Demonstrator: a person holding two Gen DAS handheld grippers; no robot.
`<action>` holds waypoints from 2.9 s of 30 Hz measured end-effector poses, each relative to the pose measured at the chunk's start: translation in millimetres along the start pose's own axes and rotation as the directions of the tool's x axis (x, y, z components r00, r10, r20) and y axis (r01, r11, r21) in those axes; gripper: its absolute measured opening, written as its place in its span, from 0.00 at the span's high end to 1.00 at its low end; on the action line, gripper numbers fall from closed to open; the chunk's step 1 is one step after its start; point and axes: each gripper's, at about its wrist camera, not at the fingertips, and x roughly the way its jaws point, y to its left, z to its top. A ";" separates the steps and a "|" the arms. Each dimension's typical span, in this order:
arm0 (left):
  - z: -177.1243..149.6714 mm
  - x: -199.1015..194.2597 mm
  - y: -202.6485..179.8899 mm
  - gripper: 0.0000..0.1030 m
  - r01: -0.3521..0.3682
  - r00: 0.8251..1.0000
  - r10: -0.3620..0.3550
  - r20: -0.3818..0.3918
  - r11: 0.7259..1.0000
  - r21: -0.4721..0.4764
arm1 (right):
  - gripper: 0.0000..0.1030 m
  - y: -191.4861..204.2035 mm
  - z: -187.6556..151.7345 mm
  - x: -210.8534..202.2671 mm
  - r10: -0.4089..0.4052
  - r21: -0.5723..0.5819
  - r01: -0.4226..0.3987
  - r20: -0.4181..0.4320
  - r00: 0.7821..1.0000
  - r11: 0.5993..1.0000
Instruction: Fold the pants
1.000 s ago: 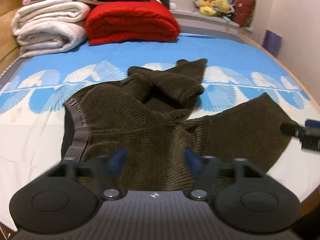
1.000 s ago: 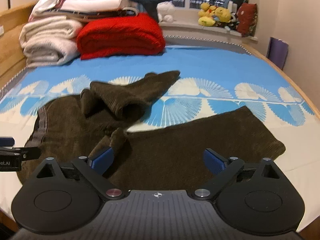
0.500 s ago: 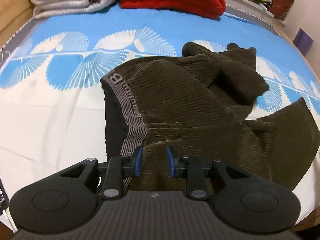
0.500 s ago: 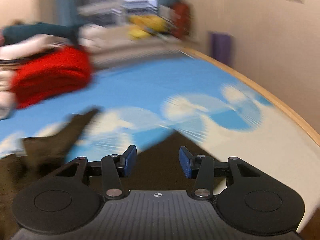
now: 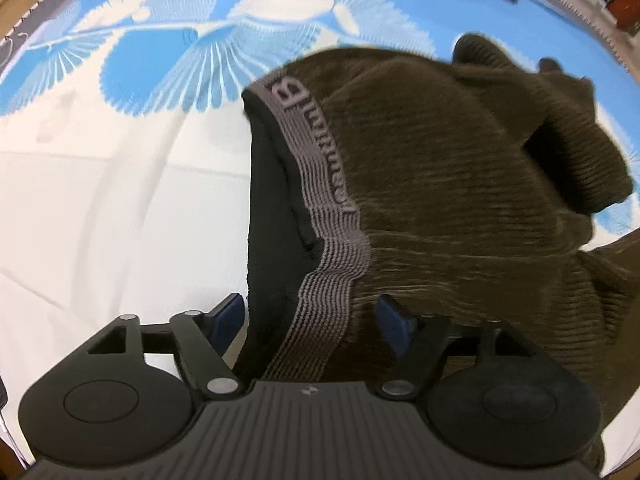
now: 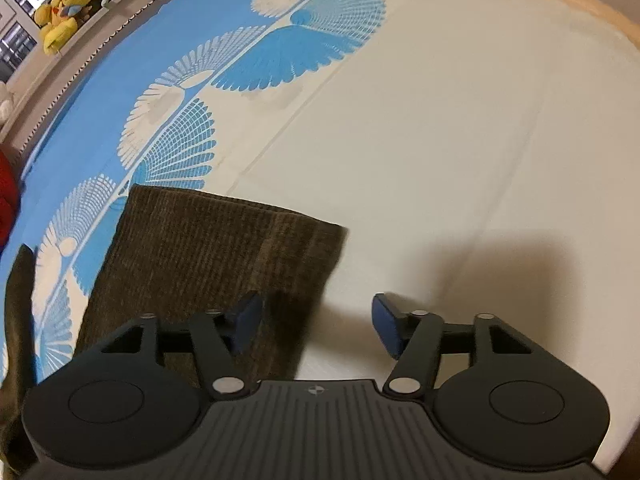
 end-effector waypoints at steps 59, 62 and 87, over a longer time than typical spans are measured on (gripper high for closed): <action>12.8 -47.9 -40.5 0.57 -0.262 0.933 0.247 0.263 0.965 0.023 | 0.68 9.7 0.1 -112.7 -0.087 -0.178 0.161 0.365 0.927 0.971; 13.2 -80.0 -89.8 0.56 -0.135 0.927 0.109 0.358 0.990 0.048 | 0.68 54.5 -7.5 -104.8 0.104 -0.289 -0.011 0.310 0.945 0.957; 53.6 58.9 -270.7 0.58 0.158 0.985 -0.170 0.009 0.930 0.332 | 0.69 299.2 -125.8 72.3 0.479 -0.106 -0.531 -0.313 0.820 0.841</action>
